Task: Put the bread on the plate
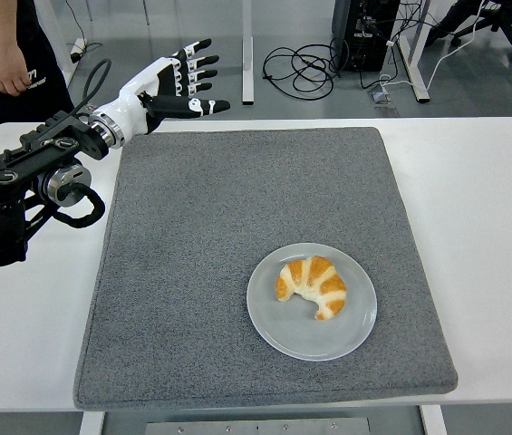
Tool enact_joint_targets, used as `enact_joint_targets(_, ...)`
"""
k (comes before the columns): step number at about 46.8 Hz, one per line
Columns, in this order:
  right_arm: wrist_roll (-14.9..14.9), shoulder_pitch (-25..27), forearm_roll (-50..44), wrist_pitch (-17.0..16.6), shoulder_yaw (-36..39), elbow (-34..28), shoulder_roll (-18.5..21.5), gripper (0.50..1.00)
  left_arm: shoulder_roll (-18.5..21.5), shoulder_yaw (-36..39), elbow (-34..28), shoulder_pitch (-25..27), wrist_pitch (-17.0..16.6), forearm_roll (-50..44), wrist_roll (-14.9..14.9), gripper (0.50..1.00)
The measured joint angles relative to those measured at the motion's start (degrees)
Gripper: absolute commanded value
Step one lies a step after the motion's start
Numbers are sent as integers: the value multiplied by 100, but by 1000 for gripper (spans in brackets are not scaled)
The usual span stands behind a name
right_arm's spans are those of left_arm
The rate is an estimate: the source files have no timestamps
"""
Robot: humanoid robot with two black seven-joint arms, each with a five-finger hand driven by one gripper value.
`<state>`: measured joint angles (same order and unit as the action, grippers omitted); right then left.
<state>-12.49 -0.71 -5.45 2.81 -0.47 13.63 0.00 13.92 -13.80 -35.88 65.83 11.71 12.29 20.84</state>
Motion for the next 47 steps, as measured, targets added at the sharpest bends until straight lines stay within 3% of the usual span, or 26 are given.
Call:
enact_joint_targets(20,1,0,0,0,-6,0,0,1000,-1,-1252,458,-903,472,-189,-2,966)
enact_joint_targets(47,2,-3,0,-10,-3,-1,0,1000,-44,-1335,584,-1336,473,-289,21,969)
